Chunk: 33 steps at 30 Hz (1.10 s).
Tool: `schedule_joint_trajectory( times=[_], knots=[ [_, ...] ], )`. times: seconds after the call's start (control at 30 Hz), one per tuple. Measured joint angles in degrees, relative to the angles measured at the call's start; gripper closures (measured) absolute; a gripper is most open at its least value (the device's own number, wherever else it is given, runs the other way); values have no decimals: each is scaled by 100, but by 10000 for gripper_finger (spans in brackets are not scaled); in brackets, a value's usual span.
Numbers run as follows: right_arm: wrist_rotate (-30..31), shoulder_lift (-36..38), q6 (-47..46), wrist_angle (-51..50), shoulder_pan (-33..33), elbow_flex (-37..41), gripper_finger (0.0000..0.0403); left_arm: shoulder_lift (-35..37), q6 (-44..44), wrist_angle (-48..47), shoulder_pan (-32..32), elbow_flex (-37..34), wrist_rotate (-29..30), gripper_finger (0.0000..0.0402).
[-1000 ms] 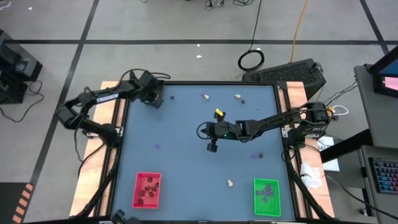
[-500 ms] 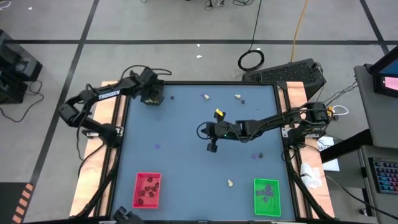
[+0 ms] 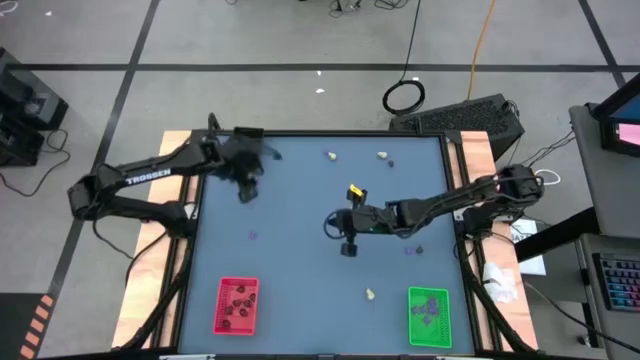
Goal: Sort Halloween decoration
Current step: Put the violet spider toy into the green bin
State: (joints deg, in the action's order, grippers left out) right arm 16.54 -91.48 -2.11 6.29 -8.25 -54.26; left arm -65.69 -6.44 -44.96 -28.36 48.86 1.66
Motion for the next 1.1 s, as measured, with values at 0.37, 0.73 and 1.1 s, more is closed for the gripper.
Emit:
schedule_joint_trajectory(
  times=[0.37,0.73,1.1],
  knots=[
    [449,4,0,-195,-548,0,403,-593,307,-568,1099,-507,635,221],
    [448,5,109,-197,-575,0,403,-1650,1162,116,889,-664,606,189],
    [445,5,109,-204,-573,0,403,-2121,1158,585,511,-664,1213,171]
  ],
)
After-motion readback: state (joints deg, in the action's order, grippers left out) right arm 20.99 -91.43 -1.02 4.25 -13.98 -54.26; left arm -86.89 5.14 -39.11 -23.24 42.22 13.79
